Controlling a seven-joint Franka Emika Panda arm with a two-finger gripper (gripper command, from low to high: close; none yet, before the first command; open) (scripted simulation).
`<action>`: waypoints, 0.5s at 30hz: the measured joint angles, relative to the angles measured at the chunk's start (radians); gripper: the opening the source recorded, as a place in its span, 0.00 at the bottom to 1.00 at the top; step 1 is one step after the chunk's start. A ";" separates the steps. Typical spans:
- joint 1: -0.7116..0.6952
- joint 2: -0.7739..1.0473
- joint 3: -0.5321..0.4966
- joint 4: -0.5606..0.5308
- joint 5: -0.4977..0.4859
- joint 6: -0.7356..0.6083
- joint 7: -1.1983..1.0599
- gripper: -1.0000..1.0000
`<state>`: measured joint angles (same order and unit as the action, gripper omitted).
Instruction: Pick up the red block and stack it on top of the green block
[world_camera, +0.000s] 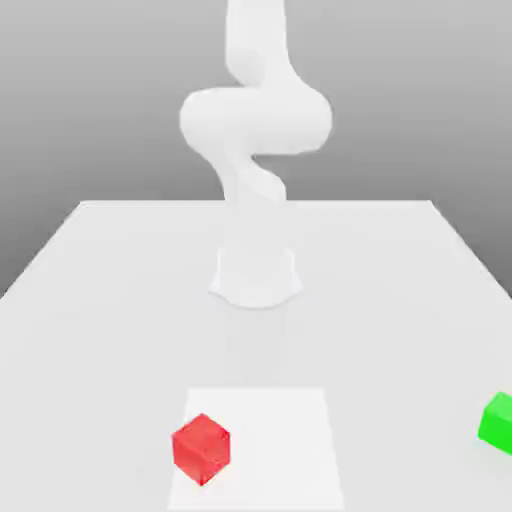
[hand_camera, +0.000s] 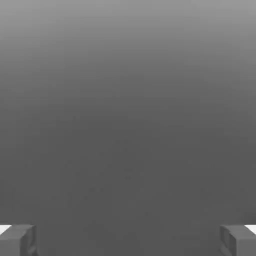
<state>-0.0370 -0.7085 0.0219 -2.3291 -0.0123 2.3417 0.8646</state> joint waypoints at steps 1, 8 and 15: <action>-0.016 0.039 0.009 -0.013 -0.005 0.018 0.028 0.50; -0.106 0.297 0.054 -0.094 -0.044 0.135 0.212 0.50; -0.163 0.552 0.064 -0.175 -0.072 0.250 0.387 0.50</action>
<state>-0.1999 -0.1567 0.0855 -2.5042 -0.0842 2.5922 1.2516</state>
